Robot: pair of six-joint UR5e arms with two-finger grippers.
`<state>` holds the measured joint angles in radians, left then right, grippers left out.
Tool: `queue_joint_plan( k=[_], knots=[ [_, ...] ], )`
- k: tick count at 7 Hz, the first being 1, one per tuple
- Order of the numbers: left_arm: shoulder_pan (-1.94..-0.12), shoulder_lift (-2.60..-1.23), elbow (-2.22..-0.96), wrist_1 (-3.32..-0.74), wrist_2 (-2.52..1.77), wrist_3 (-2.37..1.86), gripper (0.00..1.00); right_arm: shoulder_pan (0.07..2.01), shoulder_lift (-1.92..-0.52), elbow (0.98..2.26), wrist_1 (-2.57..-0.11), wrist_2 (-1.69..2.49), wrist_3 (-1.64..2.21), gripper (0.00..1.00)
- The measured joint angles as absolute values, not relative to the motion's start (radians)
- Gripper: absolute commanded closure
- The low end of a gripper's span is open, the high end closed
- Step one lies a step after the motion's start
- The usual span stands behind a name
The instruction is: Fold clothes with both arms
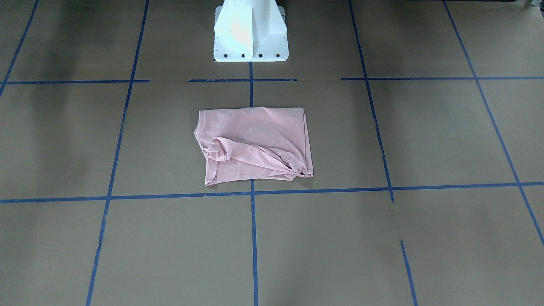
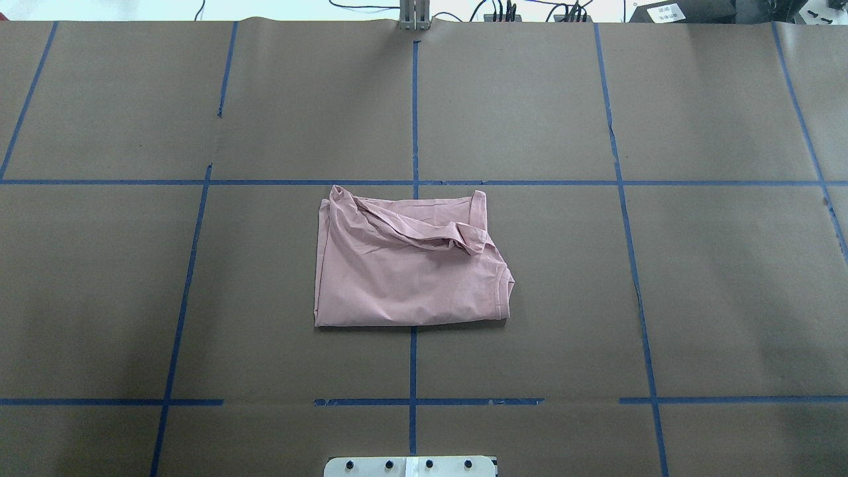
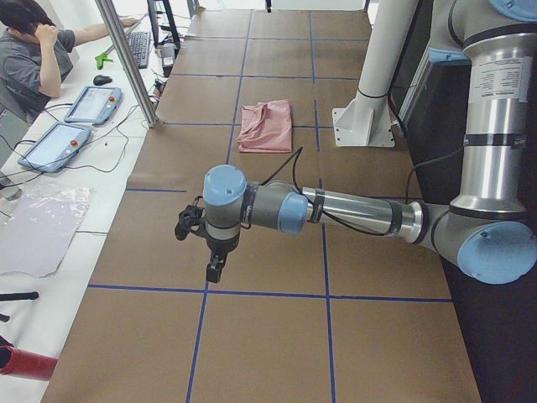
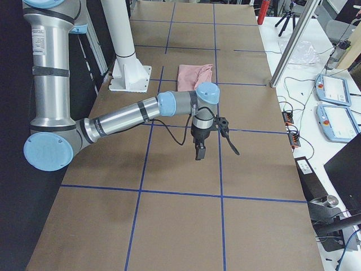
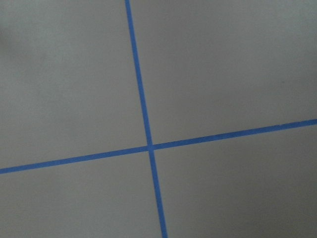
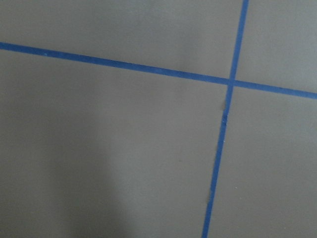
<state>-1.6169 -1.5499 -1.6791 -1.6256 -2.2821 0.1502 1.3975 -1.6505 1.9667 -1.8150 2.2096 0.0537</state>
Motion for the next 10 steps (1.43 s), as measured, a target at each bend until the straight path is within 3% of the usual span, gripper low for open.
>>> queue_joint_plan(
  k=[4, 10],
  knots=[
    [-1.675, -1.523, -1.599, -1.618, -2.326, 0.236, 0.00, 1.521, -1.857, 1.854, -1.563, 2.243, -0.046, 0.00],
    [-1.675, -1.516, -1.599, -1.619, -2.326, 0.235, 0.00, 1.532, -1.870, 1.809, -1.494, 2.257, -0.044, 0.00]
  ],
)
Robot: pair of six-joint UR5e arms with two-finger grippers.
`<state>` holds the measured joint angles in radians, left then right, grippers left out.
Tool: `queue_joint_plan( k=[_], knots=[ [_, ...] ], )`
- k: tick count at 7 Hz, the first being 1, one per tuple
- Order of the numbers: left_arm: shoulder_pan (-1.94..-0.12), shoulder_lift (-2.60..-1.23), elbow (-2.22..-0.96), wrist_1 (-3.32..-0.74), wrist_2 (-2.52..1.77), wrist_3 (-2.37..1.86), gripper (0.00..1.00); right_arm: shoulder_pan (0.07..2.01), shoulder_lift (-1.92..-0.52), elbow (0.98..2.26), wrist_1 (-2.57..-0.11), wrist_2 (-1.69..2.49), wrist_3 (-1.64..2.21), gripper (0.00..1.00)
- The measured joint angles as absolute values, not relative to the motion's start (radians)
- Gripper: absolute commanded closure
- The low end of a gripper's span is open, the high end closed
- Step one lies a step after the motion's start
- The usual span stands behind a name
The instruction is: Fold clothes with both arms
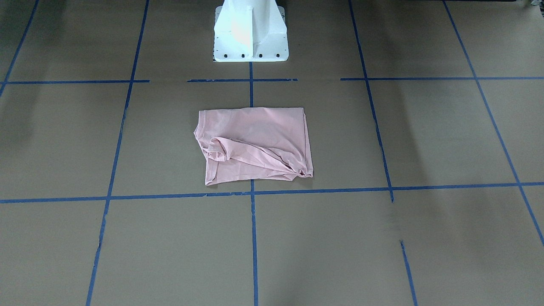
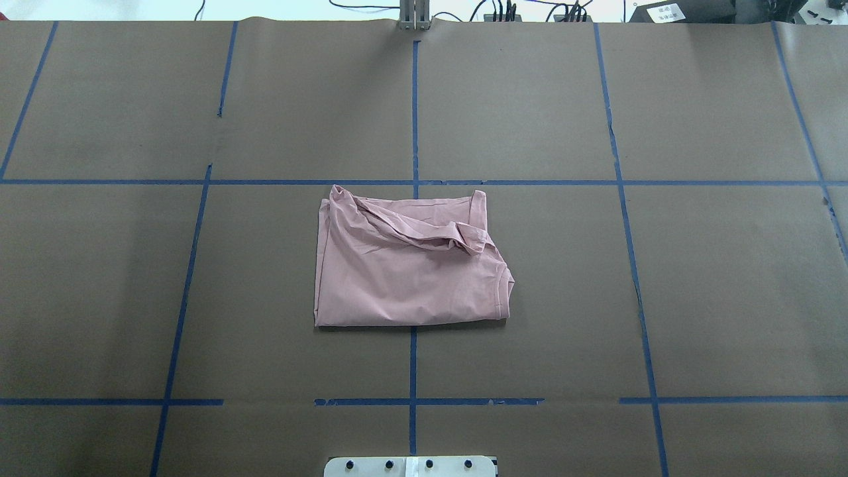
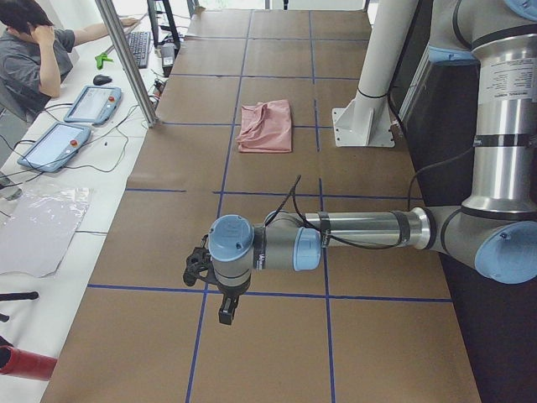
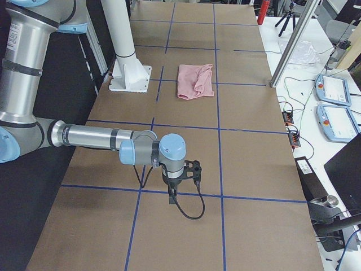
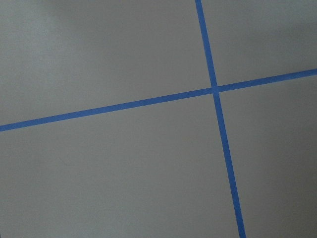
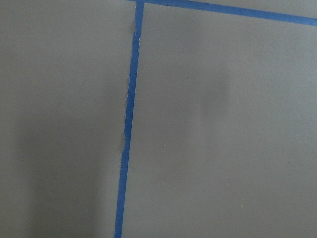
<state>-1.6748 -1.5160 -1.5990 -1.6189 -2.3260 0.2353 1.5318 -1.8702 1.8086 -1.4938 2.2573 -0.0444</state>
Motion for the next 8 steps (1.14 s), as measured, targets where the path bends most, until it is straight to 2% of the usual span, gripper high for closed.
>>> queue_joint_plan(
  k=[8],
  knots=[
    [-1.671, -1.505, -1.606, -1.635, -2.326, 0.242, 0.00, 1.540, -1.871, 1.823, -1.487, 2.307, -0.055, 0.00]
  ],
)
